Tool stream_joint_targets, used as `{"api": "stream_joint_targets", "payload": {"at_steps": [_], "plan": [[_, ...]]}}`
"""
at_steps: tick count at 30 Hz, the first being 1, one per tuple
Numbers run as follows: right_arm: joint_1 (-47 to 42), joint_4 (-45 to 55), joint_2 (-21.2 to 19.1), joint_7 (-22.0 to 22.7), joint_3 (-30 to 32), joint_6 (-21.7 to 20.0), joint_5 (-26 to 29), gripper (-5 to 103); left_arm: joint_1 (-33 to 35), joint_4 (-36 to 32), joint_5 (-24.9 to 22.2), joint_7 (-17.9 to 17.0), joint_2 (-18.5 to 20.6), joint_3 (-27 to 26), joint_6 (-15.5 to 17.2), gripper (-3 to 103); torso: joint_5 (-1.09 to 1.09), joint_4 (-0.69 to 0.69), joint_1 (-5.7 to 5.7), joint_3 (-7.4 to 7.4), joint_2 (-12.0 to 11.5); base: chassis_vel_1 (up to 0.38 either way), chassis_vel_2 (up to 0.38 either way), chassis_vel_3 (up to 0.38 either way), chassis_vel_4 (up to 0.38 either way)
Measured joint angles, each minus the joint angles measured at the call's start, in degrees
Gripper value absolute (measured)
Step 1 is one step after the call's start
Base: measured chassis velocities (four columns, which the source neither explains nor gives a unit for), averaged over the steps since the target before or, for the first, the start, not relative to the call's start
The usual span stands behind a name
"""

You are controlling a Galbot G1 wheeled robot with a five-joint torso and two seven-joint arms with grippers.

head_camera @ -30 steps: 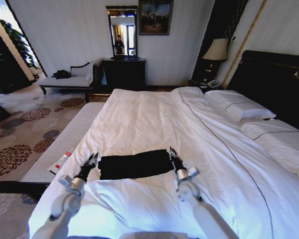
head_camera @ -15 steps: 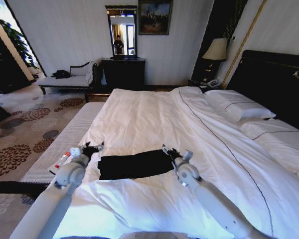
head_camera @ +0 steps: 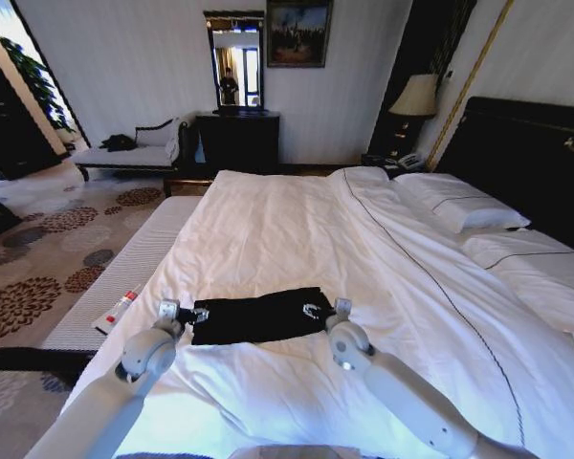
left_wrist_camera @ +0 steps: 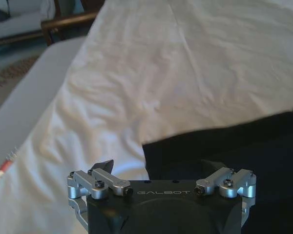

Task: Fold the clothes on the bed.

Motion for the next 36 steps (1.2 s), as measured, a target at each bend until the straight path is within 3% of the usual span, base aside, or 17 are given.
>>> {"api": "stream_joint_targets", "payload": {"at_steps": [3, 9, 16, 21, 24, 29, 36], "plan": [[-1.4, 2.2, -0.9, 1.6, 0.7, -0.5, 0.7, 100, 2.5, -1.4, -0.3, 0.2, 0.1, -0.7, 0.0, 100, 0.00, 0.01, 0.00, 0.00, 0.0, 0.000, 0.000, 0.000, 0.000], [-7.7, 11.0, -3.9, 5.7, 3.4, -2.0, 2.0, 100, 12.9, -6.8, -0.4, -0.1, 4.0, -3.2, -0.2, 100, -0.01, 0.02, -0.01, -0.01, 0.0, 0.000, 0.000, 0.000, 0.000], [-10.4, 16.1, -4.7, 4.9, 4.9, -0.3, -0.4, 100, 16.3, -9.5, -0.5, -0.9, 4.7, -5.0, -0.3, 100, 0.00, 0.00, -0.01, 0.00, 0.0, 0.000, 0.000, 0.000, 0.000], [-6.8, 15.3, -4.0, 1.2, 5.5, 3.6, -1.1, 100, 12.7, -12.5, -6.0, -0.8, 3.4, -6.5, -0.8, 100, -0.02, 0.03, -0.01, -0.01, 0.0, 0.000, 0.000, 0.000, 0.000], [-1.2, 10.0, -2.6, -0.9, 4.3, 5.0, 0.3, 100, 4.9, -11.4, -9.5, -0.6, 2.4, -6.0, -2.6, 100, 0.01, 0.01, -0.01, 0.01, 0.0, 0.000, 0.000, 0.000, 0.000], [5.2, 1.6, 0.5, -0.9, 0.8, 4.0, 4.9, 100, -4.0, -3.5, -10.5, -0.6, 0.1, -2.1, -2.1, 100, -0.01, 0.01, 0.02, 0.02, 0.0, 0.000, 0.000, 0.000, 0.000], [7.8, -4.9, 2.7, 0.1, -1.8, 2.5, 5.3, 100, -6.7, 4.5, -9.2, -1.4, -3.1, 0.7, -0.9, 100, -0.01, 0.01, 0.02, 0.02, 0.0, 0.000, 0.000, 0.000, 0.000]]}}
